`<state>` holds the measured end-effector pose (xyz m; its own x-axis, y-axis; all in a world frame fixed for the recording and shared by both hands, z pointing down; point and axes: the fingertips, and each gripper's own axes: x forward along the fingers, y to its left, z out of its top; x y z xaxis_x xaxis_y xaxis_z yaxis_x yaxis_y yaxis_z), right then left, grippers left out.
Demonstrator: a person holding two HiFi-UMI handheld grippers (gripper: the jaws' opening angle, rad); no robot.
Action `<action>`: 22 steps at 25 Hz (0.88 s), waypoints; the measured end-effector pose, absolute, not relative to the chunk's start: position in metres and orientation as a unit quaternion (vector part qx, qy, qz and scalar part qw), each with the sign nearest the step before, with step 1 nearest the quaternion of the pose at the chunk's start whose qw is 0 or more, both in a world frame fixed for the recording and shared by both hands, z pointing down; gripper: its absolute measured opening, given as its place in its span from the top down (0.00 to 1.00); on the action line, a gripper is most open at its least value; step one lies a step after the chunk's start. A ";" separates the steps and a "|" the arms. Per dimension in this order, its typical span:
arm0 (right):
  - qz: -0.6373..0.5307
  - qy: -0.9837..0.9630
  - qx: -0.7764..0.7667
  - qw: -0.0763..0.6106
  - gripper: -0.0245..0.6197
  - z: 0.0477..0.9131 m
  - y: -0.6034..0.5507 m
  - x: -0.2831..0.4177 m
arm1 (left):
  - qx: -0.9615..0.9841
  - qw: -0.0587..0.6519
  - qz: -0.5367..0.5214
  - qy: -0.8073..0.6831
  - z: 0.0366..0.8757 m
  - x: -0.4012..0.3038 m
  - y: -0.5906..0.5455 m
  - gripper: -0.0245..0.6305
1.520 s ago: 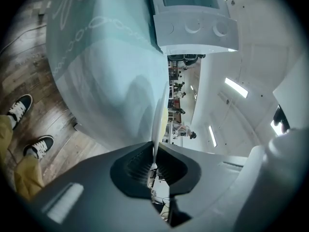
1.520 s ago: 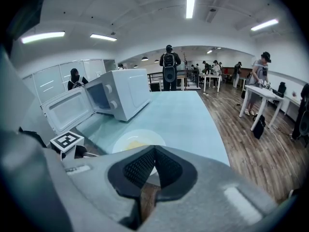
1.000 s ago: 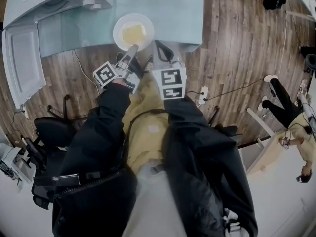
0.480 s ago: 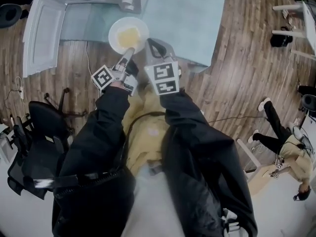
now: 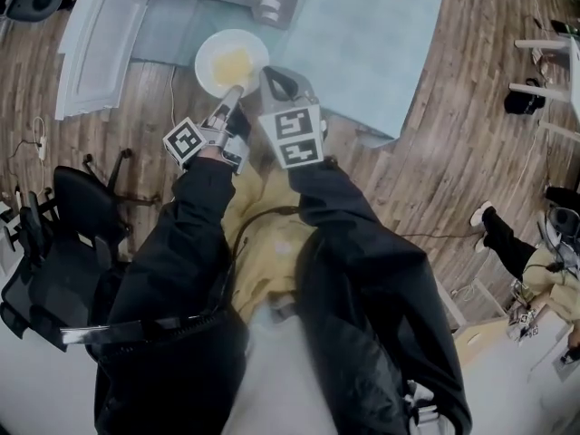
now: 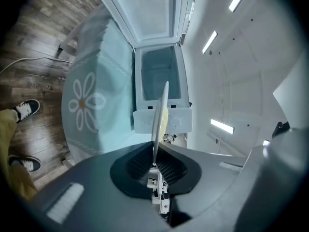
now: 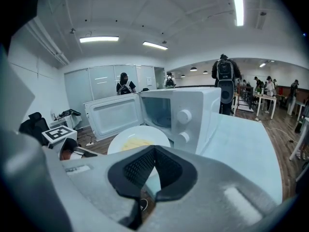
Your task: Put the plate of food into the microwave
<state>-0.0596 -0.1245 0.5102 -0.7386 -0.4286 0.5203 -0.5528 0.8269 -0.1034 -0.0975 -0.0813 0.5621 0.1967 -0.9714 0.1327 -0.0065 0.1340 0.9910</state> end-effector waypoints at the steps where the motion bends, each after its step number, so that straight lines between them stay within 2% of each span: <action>1: 0.127 -0.923 0.266 0.246 0.97 0.511 -0.126 -0.066 | 0.510 0.583 -0.415 -0.477 0.563 -0.103 -0.084 0.95; 22: 0.128 -0.913 0.290 0.259 0.97 0.516 -0.204 -0.214 | 0.523 0.606 -0.410 -0.438 0.568 -0.237 -0.183 0.95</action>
